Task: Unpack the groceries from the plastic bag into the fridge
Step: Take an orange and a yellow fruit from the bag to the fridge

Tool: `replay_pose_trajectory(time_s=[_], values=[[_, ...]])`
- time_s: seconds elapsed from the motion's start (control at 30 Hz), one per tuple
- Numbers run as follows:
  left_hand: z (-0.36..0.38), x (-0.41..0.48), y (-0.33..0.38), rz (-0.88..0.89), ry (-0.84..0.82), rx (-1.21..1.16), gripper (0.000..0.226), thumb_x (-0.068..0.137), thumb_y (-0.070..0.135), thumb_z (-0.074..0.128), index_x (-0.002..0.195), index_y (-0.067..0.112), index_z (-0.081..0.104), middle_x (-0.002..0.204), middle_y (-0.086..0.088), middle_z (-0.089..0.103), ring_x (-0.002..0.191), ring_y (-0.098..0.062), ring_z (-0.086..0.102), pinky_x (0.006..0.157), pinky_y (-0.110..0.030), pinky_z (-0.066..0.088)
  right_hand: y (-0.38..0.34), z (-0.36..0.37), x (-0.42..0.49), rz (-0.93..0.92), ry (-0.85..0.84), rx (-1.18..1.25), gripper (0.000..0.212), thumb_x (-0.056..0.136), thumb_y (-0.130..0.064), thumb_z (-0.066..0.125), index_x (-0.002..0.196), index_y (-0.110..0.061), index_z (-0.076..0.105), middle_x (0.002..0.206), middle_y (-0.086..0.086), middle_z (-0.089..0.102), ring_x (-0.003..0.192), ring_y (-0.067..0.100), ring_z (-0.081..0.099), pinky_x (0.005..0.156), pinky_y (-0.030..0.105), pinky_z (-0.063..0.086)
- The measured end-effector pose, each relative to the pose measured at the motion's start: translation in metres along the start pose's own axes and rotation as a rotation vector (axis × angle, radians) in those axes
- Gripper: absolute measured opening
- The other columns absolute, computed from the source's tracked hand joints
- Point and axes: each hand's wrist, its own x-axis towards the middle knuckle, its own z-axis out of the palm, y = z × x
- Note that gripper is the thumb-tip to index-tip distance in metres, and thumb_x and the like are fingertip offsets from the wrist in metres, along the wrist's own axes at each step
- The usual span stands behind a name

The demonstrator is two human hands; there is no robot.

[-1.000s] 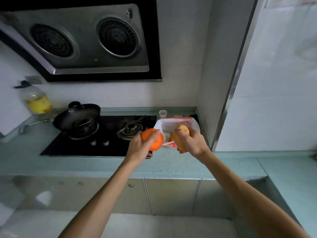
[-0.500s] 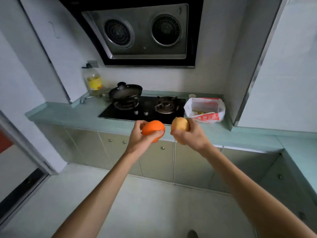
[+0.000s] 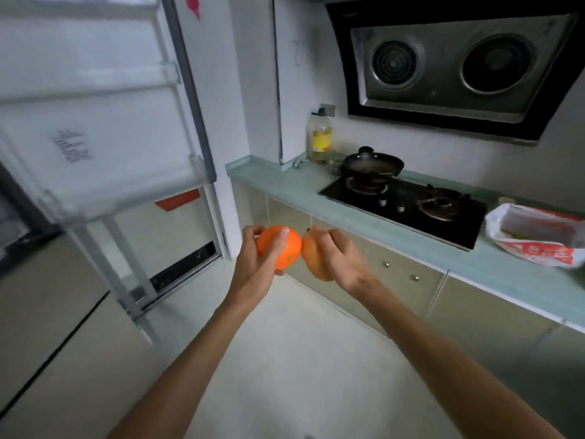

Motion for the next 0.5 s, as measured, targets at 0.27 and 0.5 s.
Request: replay_pose_trajectory(time_s=[0.27,0.5], values=[[-0.156,0.021,-0.025,-0.006,0.329,0.186,0.042,0.088,0.053,0.058,0.116,0.026,0.043,0.109,0.006,0.053,0.092,-0.011,0.060,0.062,-0.023,0.052,-0.056,0.160,0.038,-0.152,-0.286,-0.064,0.046,0.090,-0.055,0.045,0.092,-0.015,0.068,0.089,0.004,0.069,0.084,0.020,0.063,0.069,0.029,0.045],[-0.295,0.060,-0.034,0.001,0.526,0.308,0.057,0.077,0.063,0.068,0.116,0.028,0.045,0.104,0.016,0.056,0.093,-0.011,0.062,0.070,-0.028,0.058,-0.115,0.314,0.084,-0.286,-0.512,-0.049,0.046,0.092,-0.057,0.042,0.100,-0.017,0.064,0.092,0.001,0.064,0.078,0.004,0.057,0.063,0.021,0.040]])
